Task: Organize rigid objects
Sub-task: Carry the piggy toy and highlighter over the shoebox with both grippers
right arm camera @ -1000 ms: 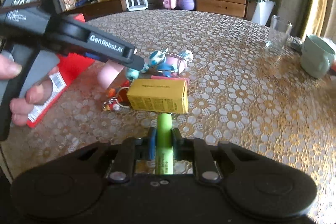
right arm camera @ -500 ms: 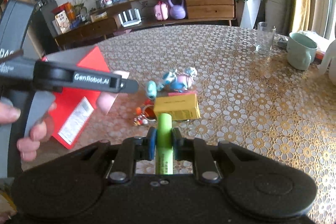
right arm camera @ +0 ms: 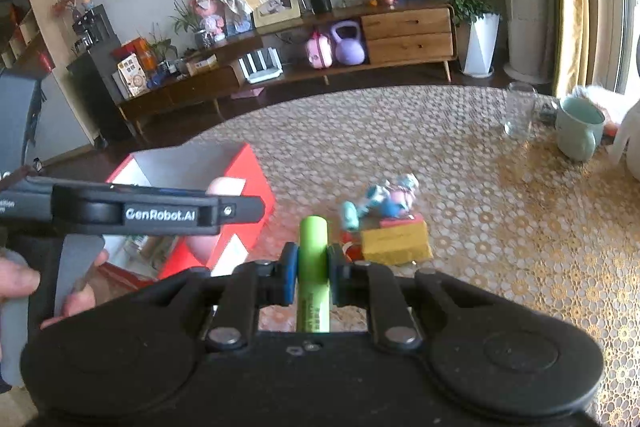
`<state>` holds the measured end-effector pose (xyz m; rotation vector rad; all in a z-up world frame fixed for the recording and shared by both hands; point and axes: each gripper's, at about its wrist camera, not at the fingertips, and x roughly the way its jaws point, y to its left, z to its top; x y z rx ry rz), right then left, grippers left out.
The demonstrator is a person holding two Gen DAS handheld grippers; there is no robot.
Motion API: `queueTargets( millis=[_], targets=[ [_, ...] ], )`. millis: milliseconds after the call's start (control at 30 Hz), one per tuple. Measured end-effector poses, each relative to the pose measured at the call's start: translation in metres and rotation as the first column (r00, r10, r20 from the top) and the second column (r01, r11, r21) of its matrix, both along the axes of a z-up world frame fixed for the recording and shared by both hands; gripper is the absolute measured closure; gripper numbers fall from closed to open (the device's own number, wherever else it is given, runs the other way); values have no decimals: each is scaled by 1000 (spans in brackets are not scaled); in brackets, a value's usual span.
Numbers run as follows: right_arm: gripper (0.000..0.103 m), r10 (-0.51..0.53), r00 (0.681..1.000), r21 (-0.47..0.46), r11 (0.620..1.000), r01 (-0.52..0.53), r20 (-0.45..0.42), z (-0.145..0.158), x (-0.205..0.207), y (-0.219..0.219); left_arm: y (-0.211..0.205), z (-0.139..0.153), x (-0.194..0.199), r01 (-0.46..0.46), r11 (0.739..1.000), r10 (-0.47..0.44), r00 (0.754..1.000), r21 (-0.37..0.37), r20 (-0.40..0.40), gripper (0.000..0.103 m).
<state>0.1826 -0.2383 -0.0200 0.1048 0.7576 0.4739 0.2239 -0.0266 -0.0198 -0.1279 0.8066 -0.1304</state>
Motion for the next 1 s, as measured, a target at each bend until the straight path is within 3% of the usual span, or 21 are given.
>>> queueTargets(
  millis=[567,1000],
  targets=[
    [88,138,988,-46,990,-135,64,30,-1,105,91,29,-33,-90,996,89,995,24,42,40],
    [88,180,983,-41,983,-180,12,5,28,170,179,12,-26,-199,978,198,980,69,9,40]
  ],
)
